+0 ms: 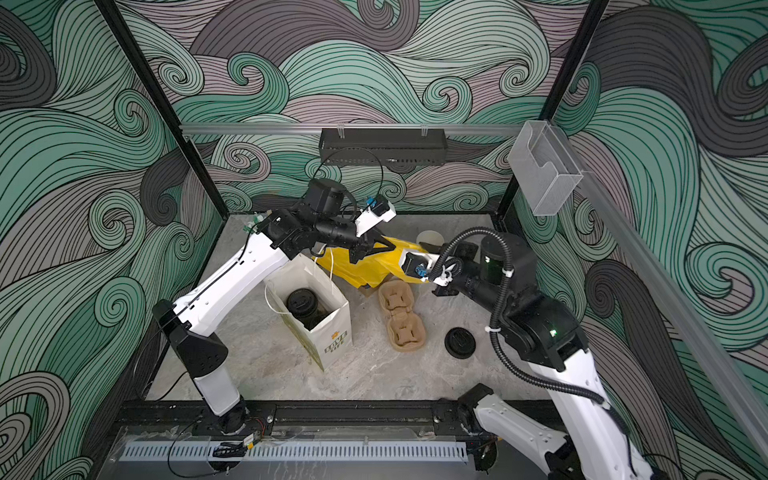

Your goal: Pack the takeout coffee

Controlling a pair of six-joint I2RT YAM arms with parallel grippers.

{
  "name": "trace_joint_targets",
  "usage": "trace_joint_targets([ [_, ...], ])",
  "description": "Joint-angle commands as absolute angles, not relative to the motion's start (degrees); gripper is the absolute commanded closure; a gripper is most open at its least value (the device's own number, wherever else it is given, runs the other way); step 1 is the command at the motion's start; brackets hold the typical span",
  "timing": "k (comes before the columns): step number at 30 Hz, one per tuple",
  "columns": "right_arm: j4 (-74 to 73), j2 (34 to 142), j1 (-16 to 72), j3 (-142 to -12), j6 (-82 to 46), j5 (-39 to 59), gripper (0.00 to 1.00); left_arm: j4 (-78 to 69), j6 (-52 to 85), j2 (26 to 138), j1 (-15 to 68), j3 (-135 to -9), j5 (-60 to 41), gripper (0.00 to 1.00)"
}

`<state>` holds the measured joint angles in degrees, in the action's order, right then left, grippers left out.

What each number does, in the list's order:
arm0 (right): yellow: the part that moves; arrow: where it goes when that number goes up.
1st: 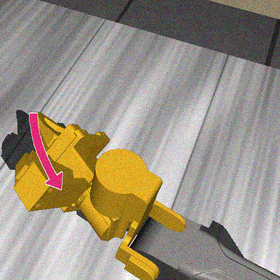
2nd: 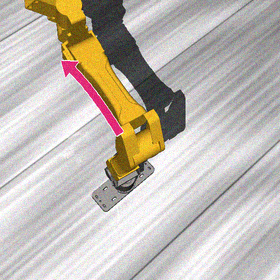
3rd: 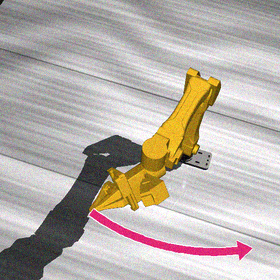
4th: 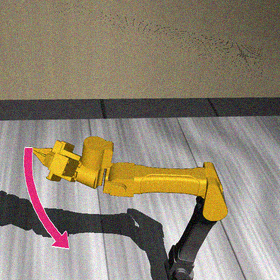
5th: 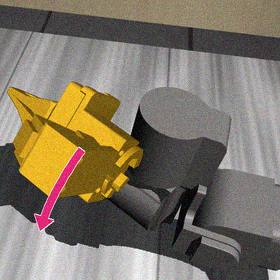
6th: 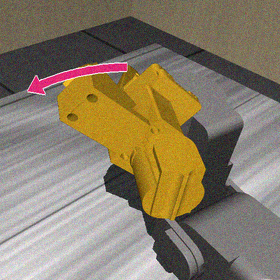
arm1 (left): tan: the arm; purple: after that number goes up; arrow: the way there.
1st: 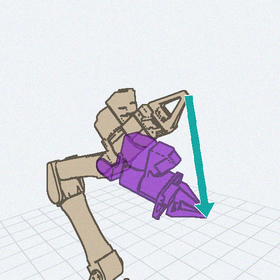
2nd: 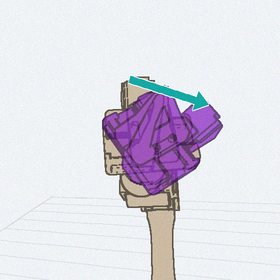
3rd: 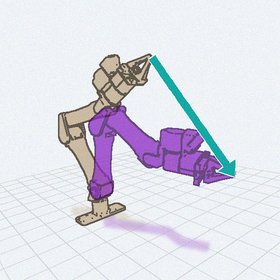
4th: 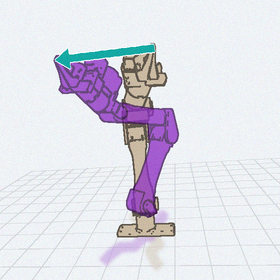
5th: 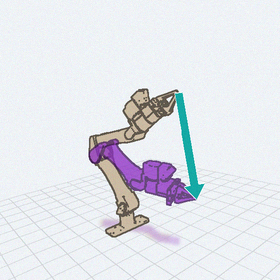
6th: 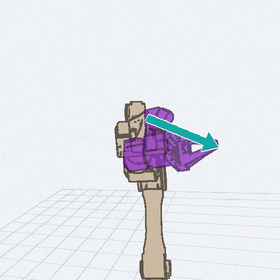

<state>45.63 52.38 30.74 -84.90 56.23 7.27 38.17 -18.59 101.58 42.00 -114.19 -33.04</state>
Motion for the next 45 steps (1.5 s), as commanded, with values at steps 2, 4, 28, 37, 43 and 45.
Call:
trace_joint_targets([
  [2, 52.6, 48.6, 31.1, -84.1, 47.3, 11.4, 0.42, 23.6, -21.2, 97.3, 44.0, -109.8, -17.5, 1.00],
  [4, 57.1, 46.8, 31.0, -83.9, 41.7, 11.4, 0.35, 17.0, -22.6, 95.8, 44.7, -107.2, -12.2, 1.00],
  [28, 58.6, 55.0, 31.1, -90.3, 26.7, 30.7, 0.13, 25.6, -4.1, 89.2, 45.1, -104.0, -46.4, 1.00],
  [37, 56.5, 54.4, 31.1, -87.4, 31.2, 26.5, 0.00, 25.8, 3.6, 90.4, 45.1, -105.9, -60.1, 1.00],
  [43, 53.9, 54.8, 31.1, -85.7, 28.5, 32.6, 0.05, 21.5, 8.7, 90.8, 45.2, -105.1, -62.8, 1.00],
  [45, 53.4, 55.2, 31.2, -84.9, 27.3, 36.2, 0.09, 19.4, 10.1, 90.8, 45.1, -105.1, -63.2, 1.00],
])
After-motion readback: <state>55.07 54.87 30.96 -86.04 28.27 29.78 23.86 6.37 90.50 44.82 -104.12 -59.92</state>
